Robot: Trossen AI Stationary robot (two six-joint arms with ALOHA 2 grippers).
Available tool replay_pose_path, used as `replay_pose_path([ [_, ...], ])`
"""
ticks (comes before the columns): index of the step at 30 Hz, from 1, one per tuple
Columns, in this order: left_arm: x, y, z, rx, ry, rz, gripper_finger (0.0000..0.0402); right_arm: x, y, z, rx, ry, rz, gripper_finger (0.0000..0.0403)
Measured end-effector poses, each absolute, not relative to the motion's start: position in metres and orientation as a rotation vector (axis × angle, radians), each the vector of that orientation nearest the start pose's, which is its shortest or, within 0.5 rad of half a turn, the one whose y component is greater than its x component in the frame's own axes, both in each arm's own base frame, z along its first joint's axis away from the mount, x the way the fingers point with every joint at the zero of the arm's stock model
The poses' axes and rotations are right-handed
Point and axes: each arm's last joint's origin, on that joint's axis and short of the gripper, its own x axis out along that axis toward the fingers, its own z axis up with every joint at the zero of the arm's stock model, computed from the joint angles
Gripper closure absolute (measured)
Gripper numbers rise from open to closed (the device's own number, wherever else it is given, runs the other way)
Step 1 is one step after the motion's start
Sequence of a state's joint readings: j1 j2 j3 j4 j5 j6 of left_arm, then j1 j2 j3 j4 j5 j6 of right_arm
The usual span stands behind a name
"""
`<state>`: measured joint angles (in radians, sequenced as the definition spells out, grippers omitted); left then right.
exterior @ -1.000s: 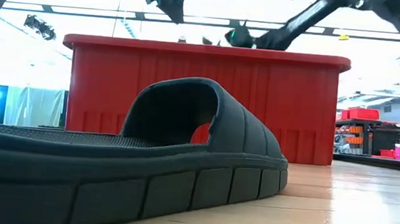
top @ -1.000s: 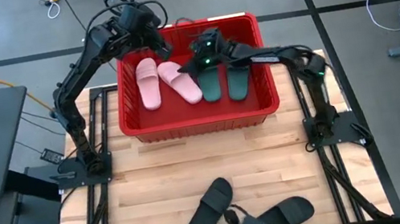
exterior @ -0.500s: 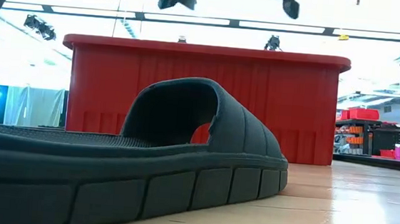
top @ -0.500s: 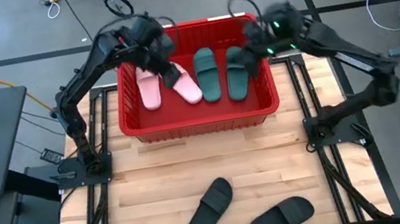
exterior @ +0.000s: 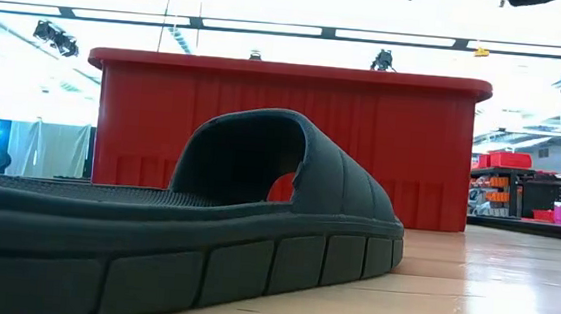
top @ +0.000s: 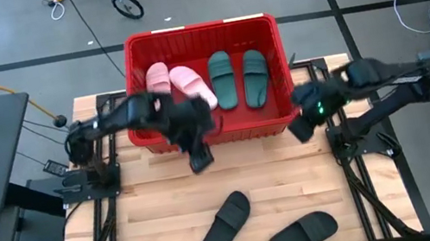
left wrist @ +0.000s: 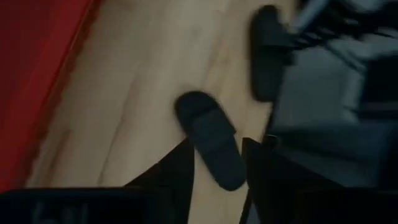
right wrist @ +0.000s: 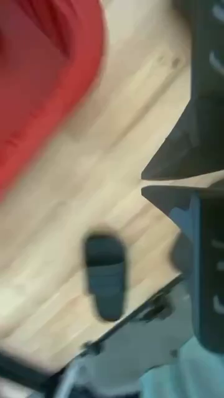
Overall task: Pick and place slides into bin
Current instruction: Put the top black slide into the red bin
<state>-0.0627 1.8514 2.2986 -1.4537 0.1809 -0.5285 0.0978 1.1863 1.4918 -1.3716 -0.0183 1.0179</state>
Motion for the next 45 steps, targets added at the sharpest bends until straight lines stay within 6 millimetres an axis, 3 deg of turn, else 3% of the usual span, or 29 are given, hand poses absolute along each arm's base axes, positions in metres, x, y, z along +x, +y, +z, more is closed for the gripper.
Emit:
replay_pose_path([
  [4,0.335,-0.073,0.430,-0.645,1.033,0.270,0.0223,0.188,0.051,0.371,0.828,1.177,-0.369,0.0344],
  [8,0.339,-0.136,0.413,-0.782,0.962,0.346,0.0196,0.192,0.086,0.338,0.789,1.279,-0.330,0.0326],
  [12,0.345,-0.194,0.382,-0.925,0.819,0.397,0.0182,0.192,0.115,0.305,0.786,1.303,-0.315,0.0319],
  [16,0.350,-0.226,0.332,-1.039,0.718,0.495,0.0181,0.190,0.129,0.287,0.892,1.306,-0.373,0.0320],
  [21,0.345,-0.240,0.256,-1.212,0.707,0.613,0.0192,0.183,0.139,0.282,0.931,1.323,-0.400,0.0320],
  [24,0.341,-0.248,0.215,-1.358,0.661,0.568,0.0199,0.181,0.141,0.282,0.954,1.308,-0.418,0.0320],
  [30,0.324,-0.242,0.157,-1.460,0.630,0.588,0.0209,0.182,0.141,0.282,0.951,1.277,-0.440,0.0320],
  [34,0.320,-0.233,0.146,-1.453,0.596,0.638,0.0209,0.182,0.141,0.283,0.956,1.247,-0.454,0.0320],
  [45,0.335,-0.232,0.157,-1.441,0.490,0.498,0.0213,0.185,0.142,0.284,0.999,1.227,-0.451,0.0320],
])
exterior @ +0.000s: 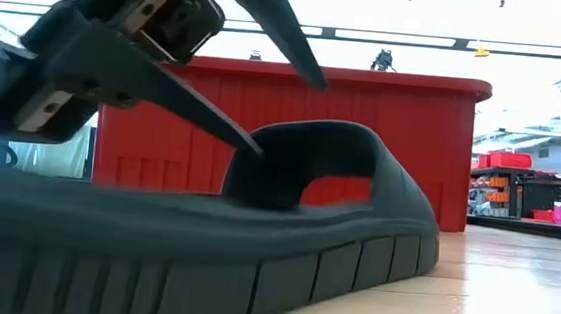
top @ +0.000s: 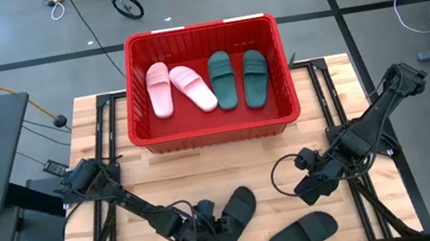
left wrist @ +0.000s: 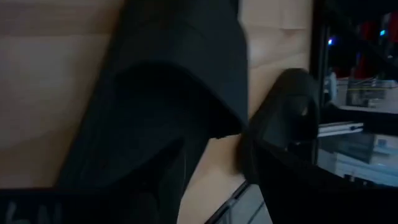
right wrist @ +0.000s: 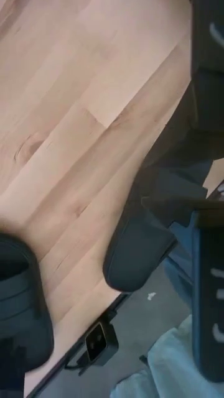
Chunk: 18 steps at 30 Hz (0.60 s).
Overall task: Pick and place slides into bin
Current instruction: Put the top black slide into the red bin
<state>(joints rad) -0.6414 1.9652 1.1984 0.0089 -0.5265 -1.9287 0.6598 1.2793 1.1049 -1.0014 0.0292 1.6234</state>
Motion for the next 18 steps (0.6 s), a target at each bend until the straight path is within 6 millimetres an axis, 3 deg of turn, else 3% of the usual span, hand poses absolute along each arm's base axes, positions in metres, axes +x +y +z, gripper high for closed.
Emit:
replay_pose_path([
  [12,0.353,-0.202,0.156,-1.406,0.449,0.552,0.0216,0.186,0.143,0.285,1.014,1.213,-0.431,0.0323],
  [18,0.366,-0.178,0.156,-1.239,0.489,0.527,0.0246,0.186,0.143,0.285,1.013,1.214,-0.431,0.0323],
])
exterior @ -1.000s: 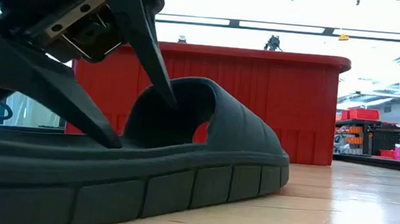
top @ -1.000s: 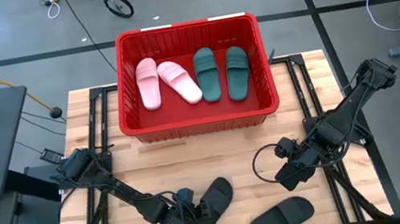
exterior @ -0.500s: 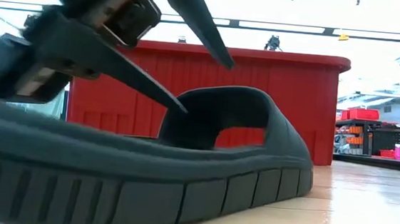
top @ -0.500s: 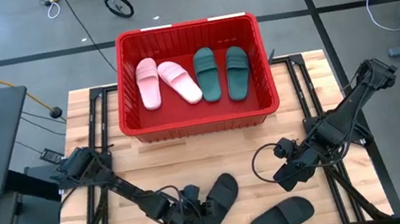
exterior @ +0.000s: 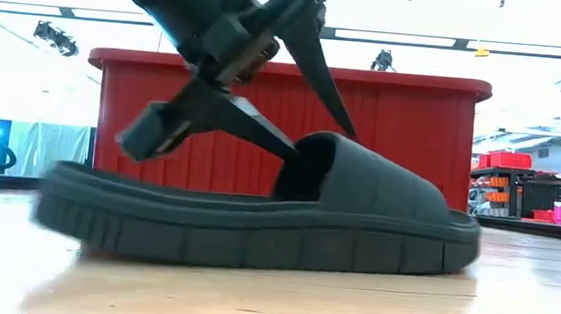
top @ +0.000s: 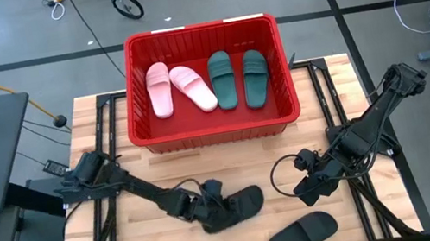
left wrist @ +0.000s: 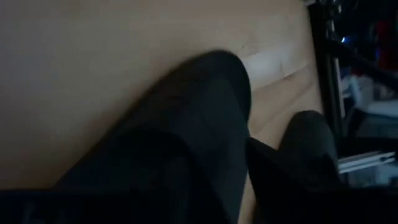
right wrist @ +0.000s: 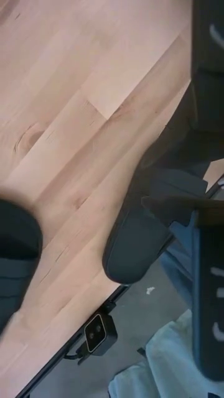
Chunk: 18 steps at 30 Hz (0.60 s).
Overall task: Pick and place slides into bin
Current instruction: Put the top black slide into the red bin
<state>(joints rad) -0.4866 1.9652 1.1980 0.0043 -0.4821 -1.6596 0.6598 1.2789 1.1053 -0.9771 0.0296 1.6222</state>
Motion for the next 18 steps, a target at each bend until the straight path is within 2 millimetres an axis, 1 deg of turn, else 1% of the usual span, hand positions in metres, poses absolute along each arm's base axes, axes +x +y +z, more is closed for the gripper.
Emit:
replay_pose_path([
  [2,0.369,-0.172,0.156,-1.188,0.513,0.510,0.0282,0.186,0.143,0.285,1.011,1.214,-0.430,0.0323],
  [5,0.373,-0.166,0.158,-1.158,0.538,0.479,0.0361,0.186,0.143,0.285,0.995,1.212,-0.421,0.0322],
  [6,0.374,-0.164,0.160,-1.165,0.535,0.468,0.0379,0.187,0.143,0.285,0.991,1.204,-0.424,0.0322],
  [7,0.375,-0.163,0.165,-1.181,0.523,0.452,0.0385,0.187,0.143,0.285,0.997,1.195,-0.430,0.0323],
  [9,0.376,-0.160,0.178,-1.197,0.480,0.410,0.0383,0.186,0.144,0.286,1.009,1.186,-0.434,0.0325],
  [10,0.376,-0.159,0.188,-1.193,0.451,0.376,0.0383,0.186,0.145,0.288,1.009,1.186,-0.429,0.0327],
  [13,0.369,-0.147,0.239,-1.175,0.306,0.286,0.0391,0.184,0.148,0.297,0.993,1.152,-0.386,0.0333],
  [16,0.354,-0.121,0.290,-1.091,0.155,0.277,0.0390,0.178,0.146,0.309,0.984,1.064,-0.363,0.0336],
  [18,0.342,-0.096,0.319,-1.003,0.065,0.307,0.0390,0.174,0.140,0.315,0.984,0.997,-0.371,0.0336],
])
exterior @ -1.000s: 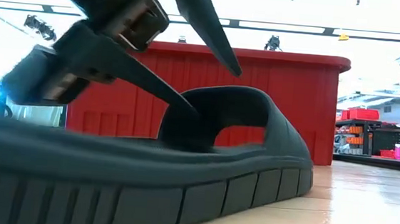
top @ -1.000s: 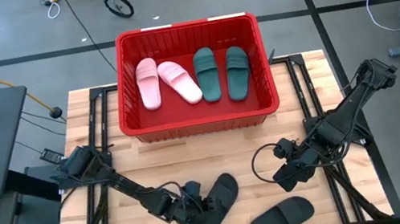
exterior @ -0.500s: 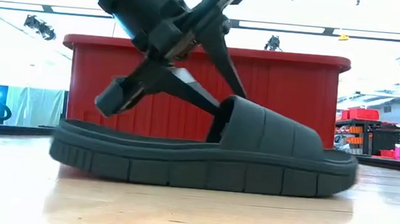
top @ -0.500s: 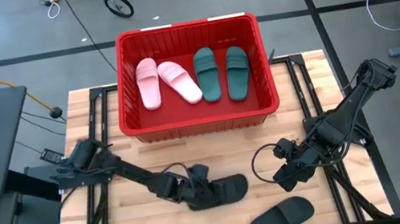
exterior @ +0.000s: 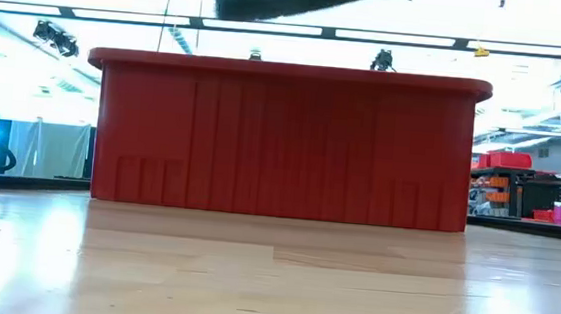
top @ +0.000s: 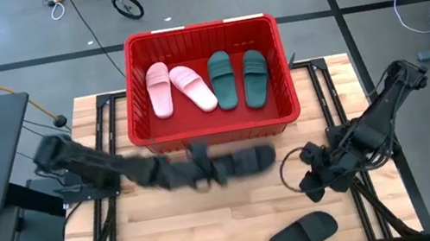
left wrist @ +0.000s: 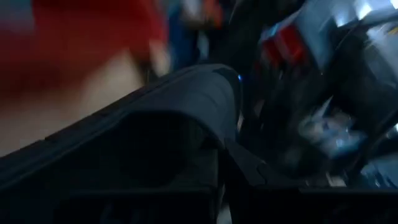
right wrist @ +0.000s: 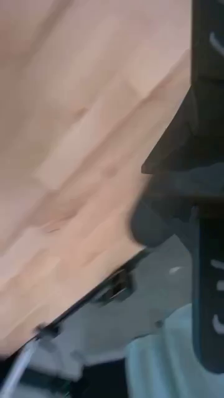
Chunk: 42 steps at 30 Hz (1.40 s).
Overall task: Pick and place slides into bin
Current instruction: Put the top black slide into the red bin
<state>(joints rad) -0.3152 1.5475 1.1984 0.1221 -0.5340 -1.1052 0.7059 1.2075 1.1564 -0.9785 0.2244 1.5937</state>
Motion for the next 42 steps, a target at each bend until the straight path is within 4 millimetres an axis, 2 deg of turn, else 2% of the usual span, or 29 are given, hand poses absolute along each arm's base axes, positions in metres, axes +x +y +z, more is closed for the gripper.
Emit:
replay_pose_path([
  [4,0.315,-0.036,0.368,-0.832,-0.095,0.398,0.0391,0.168,0.127,0.326,0.955,0.866,-0.398,0.0336],
  [6,0.305,-0.003,0.377,-0.788,-0.125,0.477,0.0391,0.167,0.121,0.329,0.926,0.825,-0.401,0.0336],
  [9,0.300,0.048,0.378,-0.798,-0.122,0.516,0.0391,0.169,0.111,0.332,0.902,0.801,-0.405,0.0336],
  [12,0.304,0.091,0.365,-0.859,-0.072,0.481,0.0391,0.174,0.102,0.333,0.885,0.781,-0.427,0.0336],
  [14,0.313,0.113,0.345,-0.873,0.005,0.495,0.0391,0.177,0.096,0.333,0.873,0.774,-0.446,0.0337],
  [17,0.330,0.136,0.311,-0.909,0.103,0.501,0.0391,0.182,0.086,0.333,0.866,0.758,-0.482,0.0337],
  [23,0.370,0.158,0.246,-0.988,0.187,0.393,0.0391,0.189,0.070,0.333,0.872,0.729,-0.547,0.0337],
  [27,0.393,0.159,0.214,-1.071,0.169,0.280,0.0391,0.192,0.062,0.333,0.885,0.713,-0.582,0.0337],
  [31,0.404,0.157,0.178,-1.137,0.239,0.283,0.0371,0.193,0.058,0.333,0.868,0.713,-0.587,0.0337],
  [36,0.407,0.156,0.159,-1.144,0.285,0.305,0.0303,0.193,0.059,0.333,0.875,0.742,-0.560,0.0337],
  [42,0.408,0.157,0.161,-1.150,0.271,0.270,0.0218,0.193,0.061,0.332,0.899,0.786,-0.521,0.0337],
])
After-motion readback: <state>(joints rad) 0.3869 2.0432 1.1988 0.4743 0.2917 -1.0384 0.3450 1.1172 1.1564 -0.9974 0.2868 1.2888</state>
